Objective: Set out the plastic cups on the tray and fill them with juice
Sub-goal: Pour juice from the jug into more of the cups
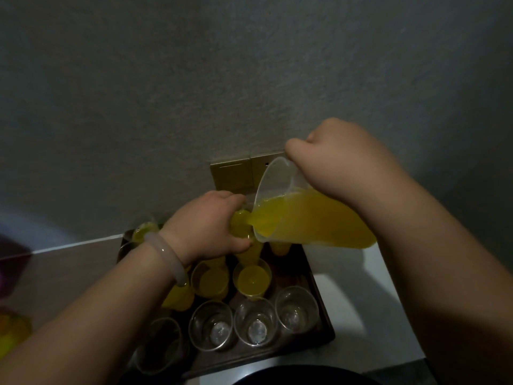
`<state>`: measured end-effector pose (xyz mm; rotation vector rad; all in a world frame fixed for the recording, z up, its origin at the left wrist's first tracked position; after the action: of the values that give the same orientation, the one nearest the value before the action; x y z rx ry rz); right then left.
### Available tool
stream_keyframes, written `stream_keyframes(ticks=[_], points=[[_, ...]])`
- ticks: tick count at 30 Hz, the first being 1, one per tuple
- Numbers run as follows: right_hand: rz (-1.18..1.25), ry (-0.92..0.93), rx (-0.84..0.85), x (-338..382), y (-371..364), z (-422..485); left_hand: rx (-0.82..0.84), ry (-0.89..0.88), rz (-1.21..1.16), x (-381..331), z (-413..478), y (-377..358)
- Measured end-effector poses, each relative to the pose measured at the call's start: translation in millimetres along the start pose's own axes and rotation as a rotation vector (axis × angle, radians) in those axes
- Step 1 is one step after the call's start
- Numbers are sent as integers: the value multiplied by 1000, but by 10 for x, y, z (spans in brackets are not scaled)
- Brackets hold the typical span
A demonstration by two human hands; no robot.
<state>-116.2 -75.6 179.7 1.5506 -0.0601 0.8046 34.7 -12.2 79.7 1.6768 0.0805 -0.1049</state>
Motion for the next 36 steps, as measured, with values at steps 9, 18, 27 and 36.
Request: stream_keyframes(ticks=[9, 18, 27, 36], points=[[-42, 31, 31, 119, -5, -28, -2, 12, 5, 13, -29, -13], [-60, 48, 19, 165, 39, -29, -6, 23, 9, 14, -51, 35], [-43, 43, 10, 114, 59, 0, -19, 35, 28, 22, -43, 75], [278, -32, 35, -245, 40, 86, -39, 65, -26, 65, -38, 156]])
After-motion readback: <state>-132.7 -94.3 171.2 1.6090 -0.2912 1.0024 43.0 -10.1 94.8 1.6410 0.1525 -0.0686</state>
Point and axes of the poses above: each hand's wrist, its own z-axis towards the middle knuckle, its own y-axis out of the back of the hand, x = y × z, the point moved 7 cm from there along z, towards the middle knuckle, and after that the axes turned 4 degrees about x, right-handed, at the moved point
